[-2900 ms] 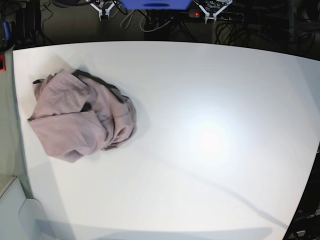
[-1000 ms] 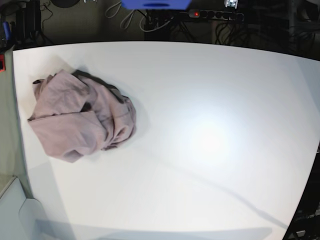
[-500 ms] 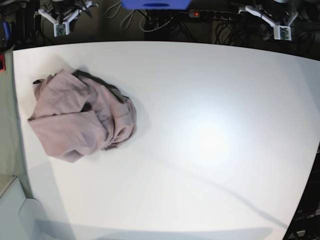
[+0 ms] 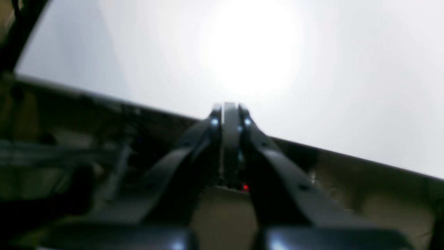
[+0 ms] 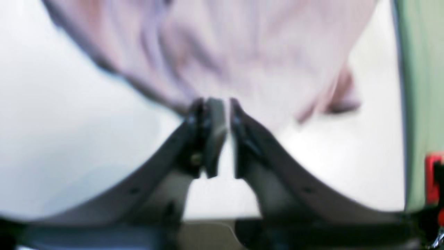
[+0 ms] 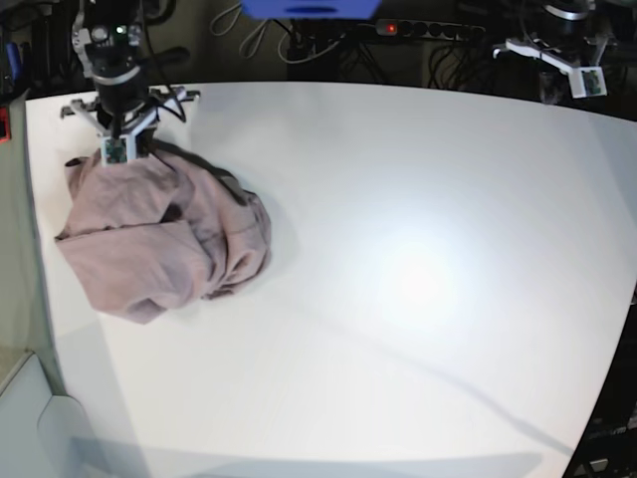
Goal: Layout the t-shirt on the table in an organized manner, then fold the t-shirt properly
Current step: 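Lower the right gripper onto the crumpled pink t-shirt and grasp it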
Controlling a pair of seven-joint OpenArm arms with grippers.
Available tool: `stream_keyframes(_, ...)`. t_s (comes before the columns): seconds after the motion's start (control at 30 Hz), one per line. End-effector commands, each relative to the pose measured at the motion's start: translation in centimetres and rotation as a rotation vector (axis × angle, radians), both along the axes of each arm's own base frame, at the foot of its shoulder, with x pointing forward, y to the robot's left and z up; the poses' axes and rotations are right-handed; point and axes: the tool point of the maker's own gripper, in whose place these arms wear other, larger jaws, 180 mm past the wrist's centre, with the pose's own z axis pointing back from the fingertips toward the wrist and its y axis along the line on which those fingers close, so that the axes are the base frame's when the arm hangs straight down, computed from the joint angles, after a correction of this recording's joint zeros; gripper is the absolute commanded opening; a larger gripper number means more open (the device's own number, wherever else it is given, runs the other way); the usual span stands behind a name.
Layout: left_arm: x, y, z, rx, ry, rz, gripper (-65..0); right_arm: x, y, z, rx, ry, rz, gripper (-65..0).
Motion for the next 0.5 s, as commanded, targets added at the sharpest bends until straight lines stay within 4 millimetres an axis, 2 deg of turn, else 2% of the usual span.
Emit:
stream_keyframes(0.0, 0.9, 0.6, 1.5, 0.016, -0.063, 0.010, -56.4, 1.3, -0.1, 1.4, -0.011, -0.056, 0.006, -50.4)
stream_keyframes(0.1, 1.2, 1.0, 1.8, -0.019, -0.088, 0.051, -41.8, 3.4, -0.2, 2.7, -0.013, -0.107, 0.005, -41.0)
stream_keyframes(0.2, 1.7, 1.4, 1.5, -0.050, -0.053, 0.071, -29.8, 5.1, -0.1, 4.1, -0.013, -0.163, 0.010, -36.5)
stream_keyframes(0.3, 2.2, 2.6, 1.5, -0.075, -0.019, 0.111, -28.5, 6.7, 0.2, 5.2, -0.012, -0.206, 0.026, -35.1)
stream_keyframes(0.47, 2.6, 4.3, 2.0, -0.124, -0.016, 0.174, -28.5, 8.8, 2.5, 6.5, -0.002, -0.250, 0.125, -33.5)
